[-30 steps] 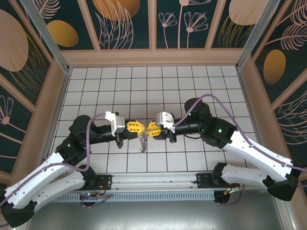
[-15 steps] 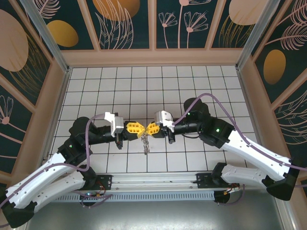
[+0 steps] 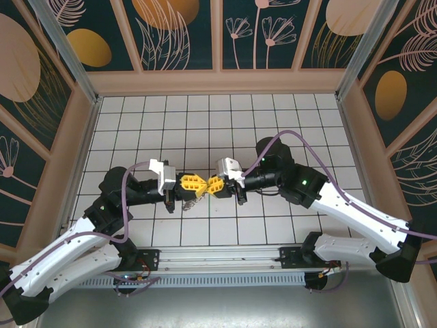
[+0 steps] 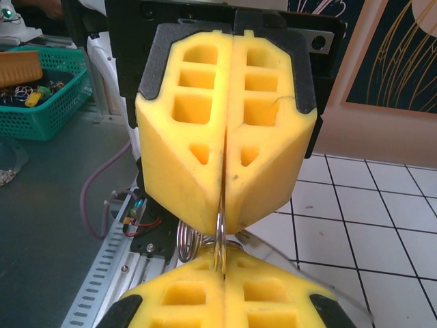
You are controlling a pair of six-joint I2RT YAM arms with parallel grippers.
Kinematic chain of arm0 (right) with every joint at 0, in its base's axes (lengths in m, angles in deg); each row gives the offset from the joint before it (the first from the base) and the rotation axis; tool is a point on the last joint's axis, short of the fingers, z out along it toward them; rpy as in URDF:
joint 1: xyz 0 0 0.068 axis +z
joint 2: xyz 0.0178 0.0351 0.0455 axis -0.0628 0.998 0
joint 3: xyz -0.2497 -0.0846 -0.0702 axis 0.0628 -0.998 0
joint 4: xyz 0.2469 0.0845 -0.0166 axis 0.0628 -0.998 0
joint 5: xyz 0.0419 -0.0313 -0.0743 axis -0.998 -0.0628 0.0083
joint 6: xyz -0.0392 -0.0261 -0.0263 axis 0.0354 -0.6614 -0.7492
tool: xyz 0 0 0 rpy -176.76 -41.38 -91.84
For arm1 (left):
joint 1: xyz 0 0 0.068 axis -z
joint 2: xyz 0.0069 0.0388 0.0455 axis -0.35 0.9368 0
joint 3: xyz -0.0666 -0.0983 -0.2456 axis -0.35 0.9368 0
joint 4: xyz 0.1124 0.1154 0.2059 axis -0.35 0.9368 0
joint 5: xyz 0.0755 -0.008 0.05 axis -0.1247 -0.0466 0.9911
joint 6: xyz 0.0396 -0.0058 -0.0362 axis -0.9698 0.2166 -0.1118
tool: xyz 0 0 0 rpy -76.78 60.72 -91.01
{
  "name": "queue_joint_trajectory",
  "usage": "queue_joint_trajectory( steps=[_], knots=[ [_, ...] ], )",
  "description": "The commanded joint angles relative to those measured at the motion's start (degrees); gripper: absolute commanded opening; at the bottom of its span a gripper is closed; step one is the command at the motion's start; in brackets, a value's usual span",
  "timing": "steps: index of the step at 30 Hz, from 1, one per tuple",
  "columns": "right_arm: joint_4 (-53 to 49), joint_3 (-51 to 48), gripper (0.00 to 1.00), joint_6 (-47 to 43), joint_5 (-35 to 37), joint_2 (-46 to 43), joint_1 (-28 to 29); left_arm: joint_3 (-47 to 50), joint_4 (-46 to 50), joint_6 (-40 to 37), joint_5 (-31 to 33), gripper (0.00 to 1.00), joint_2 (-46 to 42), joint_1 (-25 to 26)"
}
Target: Put the keys on the keyring
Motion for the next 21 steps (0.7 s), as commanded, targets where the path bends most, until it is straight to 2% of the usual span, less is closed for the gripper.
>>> queue_joint_trajectory(
  steps=[1,4,7,10,21],
  knots=[
    [5.3,-0.26,0.04,0.53,-0.24,-1.99,-0.35,0.37,-4.37,1.39,-1.86,0.0,0.01,0.15],
    [6.15,-1.6,0.22,0.84,1.23,-3.93,-0.36,0.38,-3.8,1.22,-0.05,0.0,-0.87,0.14],
    [5.96,-2.79,0.29,0.96,3.98,-5.69,-0.4,0.69,-4.15,1.14,1.36,0.0,-1.86,0.17],
    [4.96,-3.59,0.3,0.76,6.45,-7.01,-0.35,1.28,-5.19,1.47,1.67,0.0,-2.17,0.19],
    [9.48,-5.23,0.28,2.08,3.7,-7.36,-0.3,2.15,-7.23,1.84,1.46,0.0,-1.66,0.19]
  ],
)
